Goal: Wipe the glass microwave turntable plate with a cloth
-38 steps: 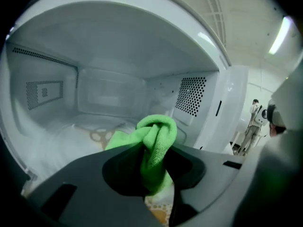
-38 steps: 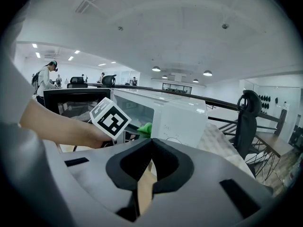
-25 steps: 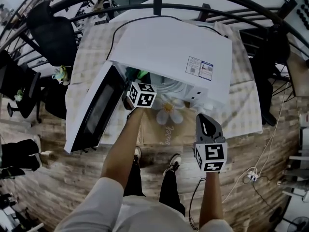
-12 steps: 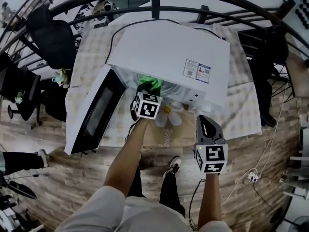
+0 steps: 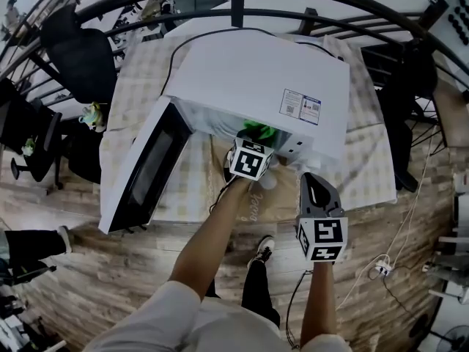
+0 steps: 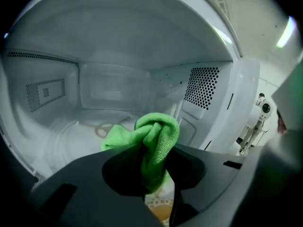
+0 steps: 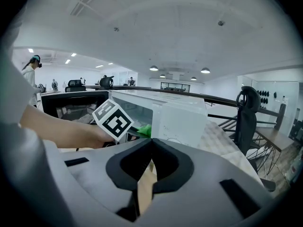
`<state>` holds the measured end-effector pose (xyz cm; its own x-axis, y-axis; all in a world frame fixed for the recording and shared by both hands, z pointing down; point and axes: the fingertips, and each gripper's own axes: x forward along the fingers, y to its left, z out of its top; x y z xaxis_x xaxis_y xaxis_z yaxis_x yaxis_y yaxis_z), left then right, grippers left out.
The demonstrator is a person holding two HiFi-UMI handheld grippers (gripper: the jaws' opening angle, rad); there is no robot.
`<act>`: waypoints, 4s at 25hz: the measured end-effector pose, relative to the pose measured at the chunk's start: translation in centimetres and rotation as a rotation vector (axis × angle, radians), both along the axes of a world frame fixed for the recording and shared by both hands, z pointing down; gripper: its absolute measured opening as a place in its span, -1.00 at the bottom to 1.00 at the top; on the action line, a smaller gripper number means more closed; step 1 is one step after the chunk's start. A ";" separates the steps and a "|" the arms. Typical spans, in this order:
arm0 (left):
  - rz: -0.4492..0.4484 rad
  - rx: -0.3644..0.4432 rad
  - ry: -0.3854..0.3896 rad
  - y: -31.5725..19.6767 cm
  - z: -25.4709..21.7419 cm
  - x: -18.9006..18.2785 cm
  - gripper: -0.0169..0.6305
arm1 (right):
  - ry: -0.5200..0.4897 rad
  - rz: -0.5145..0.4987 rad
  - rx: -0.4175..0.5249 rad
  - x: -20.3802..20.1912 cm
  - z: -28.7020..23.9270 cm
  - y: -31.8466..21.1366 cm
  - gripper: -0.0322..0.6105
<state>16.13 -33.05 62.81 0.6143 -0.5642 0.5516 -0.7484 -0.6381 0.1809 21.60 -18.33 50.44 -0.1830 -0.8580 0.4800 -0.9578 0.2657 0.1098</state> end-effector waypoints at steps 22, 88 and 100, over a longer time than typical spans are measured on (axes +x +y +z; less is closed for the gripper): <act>-0.145 0.114 -0.345 -5.4 0.9 -12.8 -0.54 | 0.031 -0.031 -0.015 -0.4 0.8 -0.5 -0.86; -0.177 0.112 -0.219 -6.2 0.3 -14.5 -0.55 | -0.015 -0.022 -0.055 -1.4 2.6 -0.2 -0.86; -0.025 0.111 -0.146 0.9 0.0 -6.4 -0.55 | 0.029 -0.037 0.031 0.4 -1.3 0.3 -0.86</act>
